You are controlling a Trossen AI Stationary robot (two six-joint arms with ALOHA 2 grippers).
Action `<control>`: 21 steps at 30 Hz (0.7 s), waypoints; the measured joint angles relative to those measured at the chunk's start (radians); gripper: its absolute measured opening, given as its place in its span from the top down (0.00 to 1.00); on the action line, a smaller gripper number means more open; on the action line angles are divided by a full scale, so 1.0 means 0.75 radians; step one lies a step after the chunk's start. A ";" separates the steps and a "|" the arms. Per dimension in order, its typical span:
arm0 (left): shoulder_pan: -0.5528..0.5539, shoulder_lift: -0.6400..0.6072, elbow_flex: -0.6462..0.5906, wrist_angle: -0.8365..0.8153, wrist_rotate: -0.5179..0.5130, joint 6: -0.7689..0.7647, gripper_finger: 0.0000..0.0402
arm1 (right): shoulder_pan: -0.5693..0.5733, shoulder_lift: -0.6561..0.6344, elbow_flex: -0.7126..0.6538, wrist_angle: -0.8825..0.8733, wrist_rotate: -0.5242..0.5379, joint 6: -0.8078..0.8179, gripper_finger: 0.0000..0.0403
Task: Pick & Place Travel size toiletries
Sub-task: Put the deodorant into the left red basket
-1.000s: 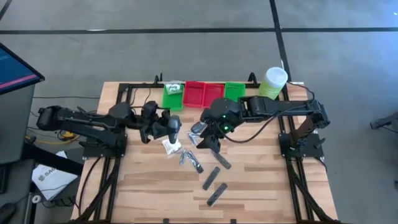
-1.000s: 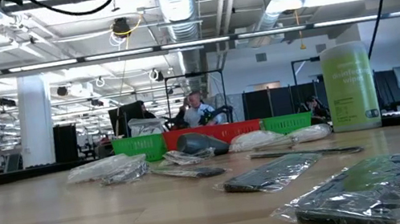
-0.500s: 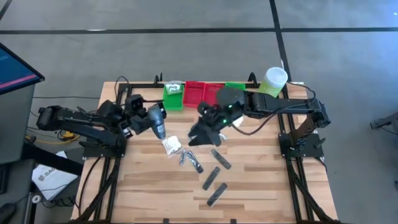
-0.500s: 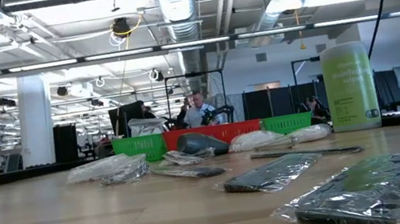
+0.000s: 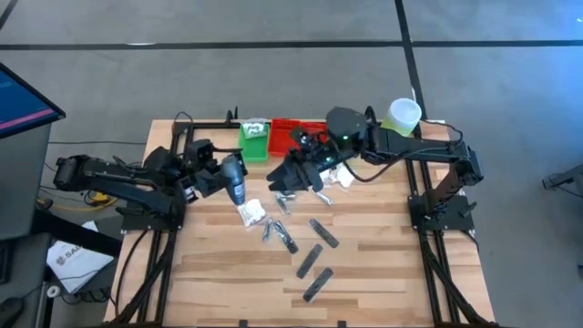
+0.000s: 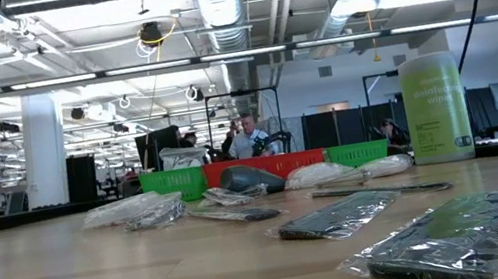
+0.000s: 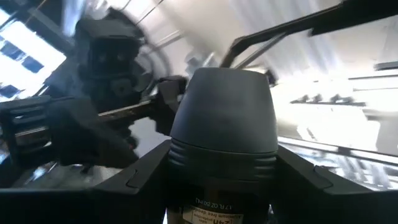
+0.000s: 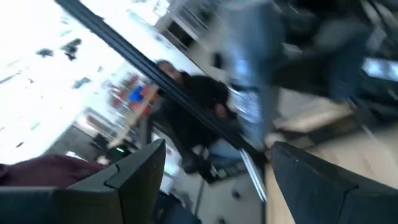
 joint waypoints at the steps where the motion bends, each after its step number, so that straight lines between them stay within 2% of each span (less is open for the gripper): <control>1: 0.006 0.001 0.000 -0.044 -0.009 0.000 0.50 | -0.007 0.000 0.000 -0.073 0.000 -0.010 0.30; 6: 0.043 0.002 0.000 -0.152 -0.035 0.001 0.50 | -0.040 0.001 0.000 -0.421 0.002 -0.056 0.30; 11: 0.144 0.001 0.002 -0.187 -0.036 -0.018 0.50 | -0.053 0.001 0.000 -0.574 0.002 -0.108 0.30; 14: 0.244 0.001 0.069 -0.445 -0.040 -0.001 0.50 | -0.052 -0.014 -0.001 -0.677 -0.005 -0.161 0.30; 18: 0.364 0.050 0.238 -0.874 -0.040 0.157 0.50 | -0.064 -0.044 -0.001 -0.794 0.001 -0.242 0.30; 21: 0.459 0.125 0.364 -1.047 -0.039 0.260 0.50 | -0.079 -0.055 0.000 -0.824 0.002 -0.316 0.30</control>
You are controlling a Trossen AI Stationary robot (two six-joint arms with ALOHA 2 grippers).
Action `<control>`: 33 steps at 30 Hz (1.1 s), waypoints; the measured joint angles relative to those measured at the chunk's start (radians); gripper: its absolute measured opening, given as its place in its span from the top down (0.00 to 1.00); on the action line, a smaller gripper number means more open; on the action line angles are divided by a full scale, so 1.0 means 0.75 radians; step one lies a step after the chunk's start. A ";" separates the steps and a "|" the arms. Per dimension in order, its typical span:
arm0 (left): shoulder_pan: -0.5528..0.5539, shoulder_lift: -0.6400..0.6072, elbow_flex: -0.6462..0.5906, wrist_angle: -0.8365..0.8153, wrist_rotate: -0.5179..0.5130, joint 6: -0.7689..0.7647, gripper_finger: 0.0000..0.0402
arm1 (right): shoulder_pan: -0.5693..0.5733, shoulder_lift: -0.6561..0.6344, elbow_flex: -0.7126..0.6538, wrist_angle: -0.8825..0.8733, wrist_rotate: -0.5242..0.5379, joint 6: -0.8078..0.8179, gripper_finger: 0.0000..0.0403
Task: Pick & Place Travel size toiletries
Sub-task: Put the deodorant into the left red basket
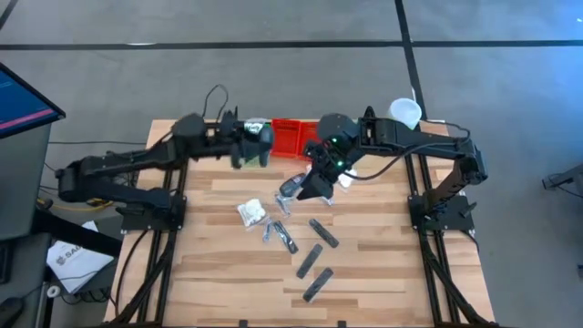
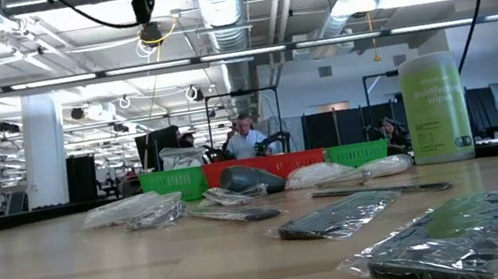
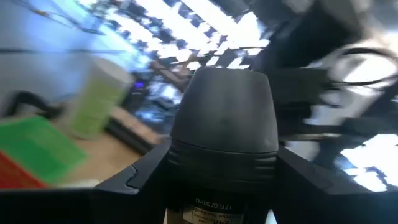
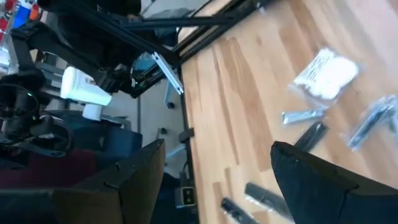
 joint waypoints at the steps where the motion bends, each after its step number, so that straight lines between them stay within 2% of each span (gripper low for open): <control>1: 0.032 0.033 0.045 -0.047 0.005 0.036 0.50 | -0.011 -0.007 0.000 -0.029 0.001 -0.020 0.30; 9: 0.243 0.471 0.384 -0.360 0.090 0.285 0.50 | -0.077 -0.032 -0.001 -0.312 0.005 -0.209 0.30; 15: 0.316 0.828 0.576 -0.479 0.046 0.396 0.50 | -0.096 -0.040 -0.001 -0.457 0.009 -0.359 0.30; 19: 0.358 0.999 0.645 -0.519 0.012 0.400 0.50 | -0.101 -0.045 -0.001 -0.497 0.010 -0.425 0.30; 27: 0.419 1.175 0.678 -0.657 -0.071 0.443 0.50 | -0.133 -0.087 -0.001 -0.532 0.048 -0.462 0.30; 33: 0.422 1.198 0.678 -0.719 -0.181 0.428 0.50 | -0.182 -0.108 -0.001 -0.533 0.075 -0.451 0.30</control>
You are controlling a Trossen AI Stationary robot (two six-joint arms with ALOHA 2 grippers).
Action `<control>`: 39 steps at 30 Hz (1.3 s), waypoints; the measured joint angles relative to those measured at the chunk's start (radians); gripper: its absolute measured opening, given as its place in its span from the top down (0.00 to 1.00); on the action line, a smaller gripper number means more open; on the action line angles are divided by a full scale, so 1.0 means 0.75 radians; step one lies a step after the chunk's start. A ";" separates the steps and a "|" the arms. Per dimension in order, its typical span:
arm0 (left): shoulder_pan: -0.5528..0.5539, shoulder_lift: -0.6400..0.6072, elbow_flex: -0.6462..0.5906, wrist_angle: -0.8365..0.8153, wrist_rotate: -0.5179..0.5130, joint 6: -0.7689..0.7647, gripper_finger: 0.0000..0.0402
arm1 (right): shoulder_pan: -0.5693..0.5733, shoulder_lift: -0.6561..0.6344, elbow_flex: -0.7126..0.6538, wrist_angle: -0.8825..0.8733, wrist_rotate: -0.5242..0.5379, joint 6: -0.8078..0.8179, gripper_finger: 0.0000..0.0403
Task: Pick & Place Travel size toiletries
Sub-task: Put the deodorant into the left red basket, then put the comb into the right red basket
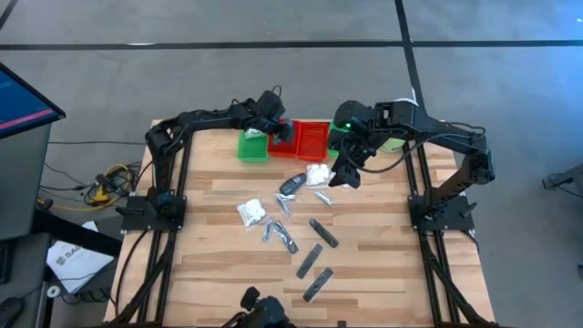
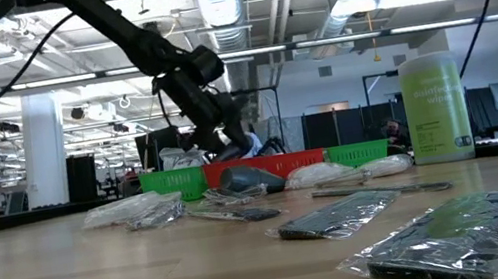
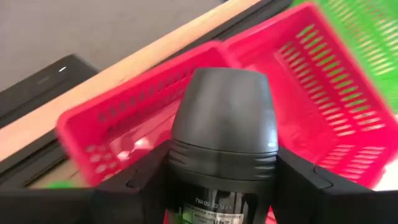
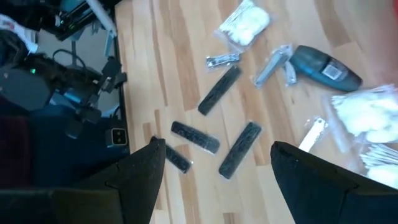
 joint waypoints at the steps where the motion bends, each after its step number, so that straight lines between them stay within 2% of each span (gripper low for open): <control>1: -0.001 0.001 0.000 -0.015 -0.022 -0.002 0.50 | -0.007 -0.002 0.000 0.000 0.000 0.000 0.30; 15: -0.009 0.008 -0.001 -0.012 -0.114 0.044 0.50 | -0.073 -0.004 0.000 0.001 0.000 0.004 0.30; 20: -0.026 0.046 -0.001 -0.017 -0.114 0.076 0.46 | -0.077 -0.003 0.000 0.003 0.000 0.004 0.30; 28: -0.054 0.068 -0.002 -0.011 -0.127 0.106 0.50 | -0.075 -0.002 0.000 0.005 0.000 0.004 0.30; 39: -0.065 0.051 0.001 -0.002 -0.158 0.194 0.31 | -0.078 -0.002 0.000 0.005 0.000 -0.015 0.30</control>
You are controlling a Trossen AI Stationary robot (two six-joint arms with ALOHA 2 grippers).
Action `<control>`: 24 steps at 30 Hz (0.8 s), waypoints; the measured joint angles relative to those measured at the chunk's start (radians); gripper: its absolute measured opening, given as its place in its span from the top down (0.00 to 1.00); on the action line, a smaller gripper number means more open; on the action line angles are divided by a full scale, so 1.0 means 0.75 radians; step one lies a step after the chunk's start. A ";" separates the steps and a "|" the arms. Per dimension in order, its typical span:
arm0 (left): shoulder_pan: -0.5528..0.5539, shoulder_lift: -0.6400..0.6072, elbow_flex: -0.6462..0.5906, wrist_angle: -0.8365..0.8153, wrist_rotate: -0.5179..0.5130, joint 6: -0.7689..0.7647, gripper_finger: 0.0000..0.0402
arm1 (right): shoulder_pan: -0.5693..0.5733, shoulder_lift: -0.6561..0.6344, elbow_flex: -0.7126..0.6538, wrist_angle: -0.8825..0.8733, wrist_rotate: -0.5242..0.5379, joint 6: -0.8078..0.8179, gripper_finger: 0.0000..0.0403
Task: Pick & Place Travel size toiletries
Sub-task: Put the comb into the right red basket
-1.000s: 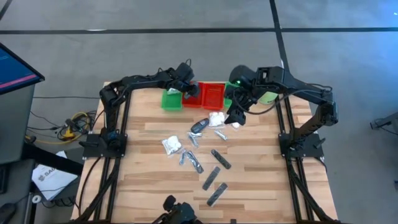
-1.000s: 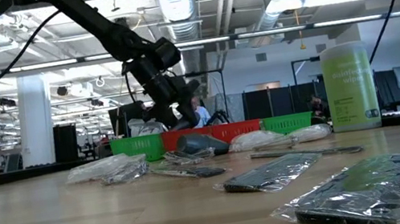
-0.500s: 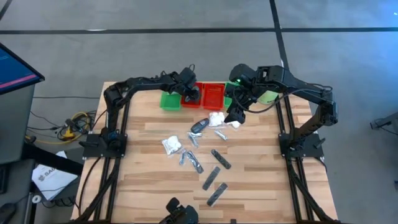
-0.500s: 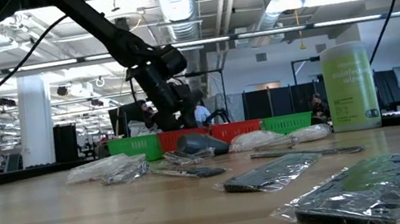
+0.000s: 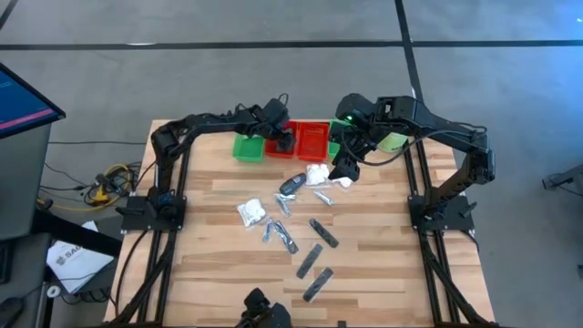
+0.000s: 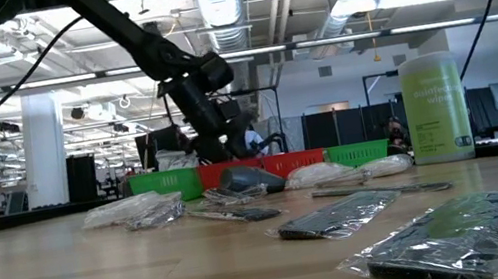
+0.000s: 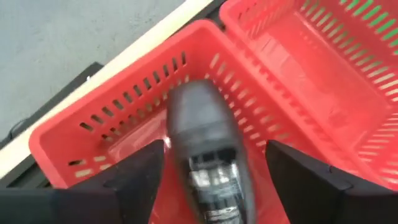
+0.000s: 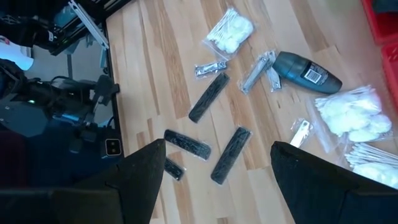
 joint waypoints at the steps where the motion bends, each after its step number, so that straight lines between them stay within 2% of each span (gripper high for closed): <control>1: 0.000 -0.009 0.000 -0.007 -0.001 0.001 0.30 | -0.003 0.000 0.000 0.000 -0.001 -0.002 0.30; 6: -0.009 -0.130 0.000 0.041 -0.087 0.024 0.27 | -0.019 0.000 0.000 0.000 -0.001 -0.016 0.30; 14: -0.014 -0.343 0.001 0.160 -0.082 0.019 0.27 | -0.060 0.000 0.000 0.001 -0.001 -0.029 0.30; 24: -0.065 -0.467 -0.055 0.136 -0.075 -0.012 0.27 | -0.065 0.000 0.000 0.000 -0.001 -0.086 0.30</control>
